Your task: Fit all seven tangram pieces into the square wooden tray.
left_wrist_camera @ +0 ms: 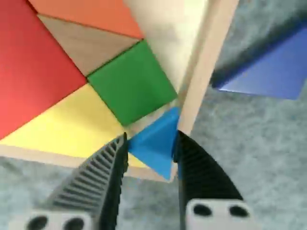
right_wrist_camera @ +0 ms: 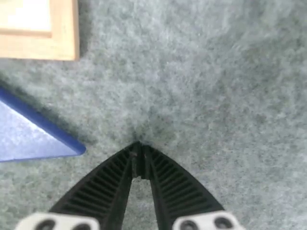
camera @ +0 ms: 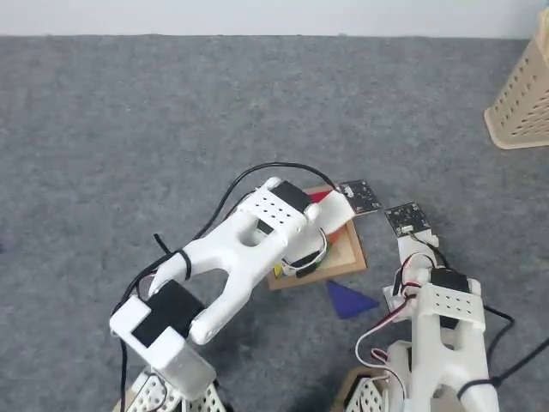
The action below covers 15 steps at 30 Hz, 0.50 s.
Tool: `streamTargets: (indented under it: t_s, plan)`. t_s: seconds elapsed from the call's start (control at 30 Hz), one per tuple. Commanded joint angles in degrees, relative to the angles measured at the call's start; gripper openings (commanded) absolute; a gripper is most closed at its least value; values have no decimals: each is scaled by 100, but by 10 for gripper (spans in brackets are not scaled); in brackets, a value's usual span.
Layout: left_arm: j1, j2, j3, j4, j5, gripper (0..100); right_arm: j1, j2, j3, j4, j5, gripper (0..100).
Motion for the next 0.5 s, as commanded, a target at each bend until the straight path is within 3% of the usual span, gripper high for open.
streamTargets:
  t_s: [0.0, 0.27, 0.47]
  plan:
    - [-158, 9, -198, -88, 0, 167, -75, -119, -9, -92, 70, 6]
    - [-308, -9, -198, -44, 9, 167, -75, -119, -9, -92, 70, 6]
    - [-844, -782, -321, 800, 220, 166, -75, -119, -26, -92, 70, 6]
